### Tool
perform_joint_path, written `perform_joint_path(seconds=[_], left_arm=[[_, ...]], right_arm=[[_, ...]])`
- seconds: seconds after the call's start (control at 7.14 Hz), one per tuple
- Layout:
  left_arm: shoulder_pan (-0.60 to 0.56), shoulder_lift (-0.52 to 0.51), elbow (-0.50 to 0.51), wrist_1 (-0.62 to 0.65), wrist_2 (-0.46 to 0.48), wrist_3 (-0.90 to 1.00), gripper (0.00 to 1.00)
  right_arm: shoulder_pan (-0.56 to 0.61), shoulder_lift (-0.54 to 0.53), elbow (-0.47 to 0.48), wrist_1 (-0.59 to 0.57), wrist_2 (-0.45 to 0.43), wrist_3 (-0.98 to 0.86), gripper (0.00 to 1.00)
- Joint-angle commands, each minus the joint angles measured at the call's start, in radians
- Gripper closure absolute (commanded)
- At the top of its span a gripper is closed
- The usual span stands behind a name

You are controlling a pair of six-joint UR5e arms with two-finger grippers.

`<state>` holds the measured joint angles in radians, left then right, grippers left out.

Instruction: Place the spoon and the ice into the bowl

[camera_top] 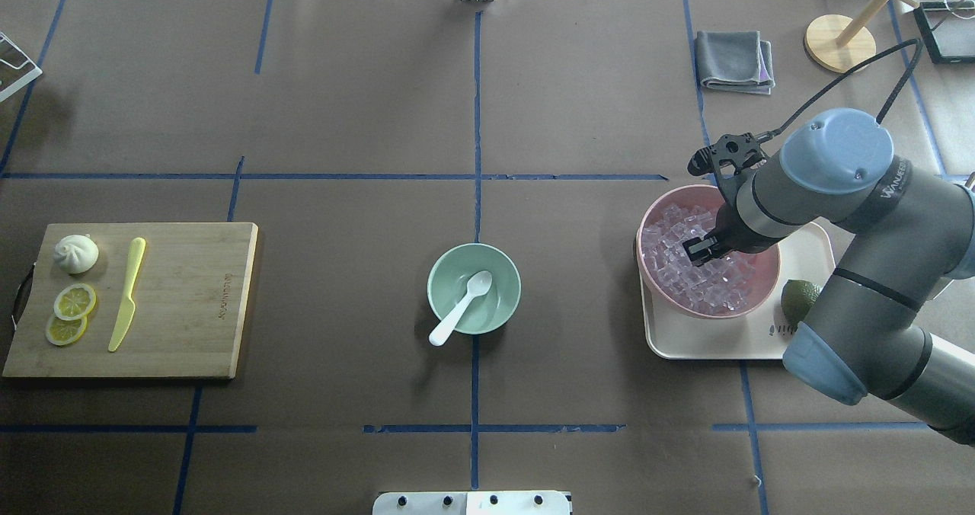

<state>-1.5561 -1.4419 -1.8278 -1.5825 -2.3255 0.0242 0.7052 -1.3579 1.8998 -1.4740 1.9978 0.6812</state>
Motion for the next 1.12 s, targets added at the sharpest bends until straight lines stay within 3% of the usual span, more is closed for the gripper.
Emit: perform_joint_path(seconds=[0.0, 0.42, 0.7, 0.98], left_arm=[[0.001, -0.002, -0.001, 0.001, 0.0, -0.001, 0.0], [0.001, 0.0, -0.004, 0.002, 0.0, -0.001, 0.0], [0.001, -0.002, -0.004, 0.004, -0.002, -0.003, 0.0], [0.001, -0.003, -0.001, 0.007, -0.002, -0.006, 0.0]], right_arm=[[0.0, 0.002, -0.002, -0.003, 0.001, 0.003, 0.98], [0.022, 0.016, 0.039, -0.015, 0.007, 0.093, 0.99], [-0.024, 0.145, 0.045, -0.093, -0.013, 0.28, 1.0], [-0.146, 0.311, 0.036, -0.205, -0.143, 0.484, 0.99]])
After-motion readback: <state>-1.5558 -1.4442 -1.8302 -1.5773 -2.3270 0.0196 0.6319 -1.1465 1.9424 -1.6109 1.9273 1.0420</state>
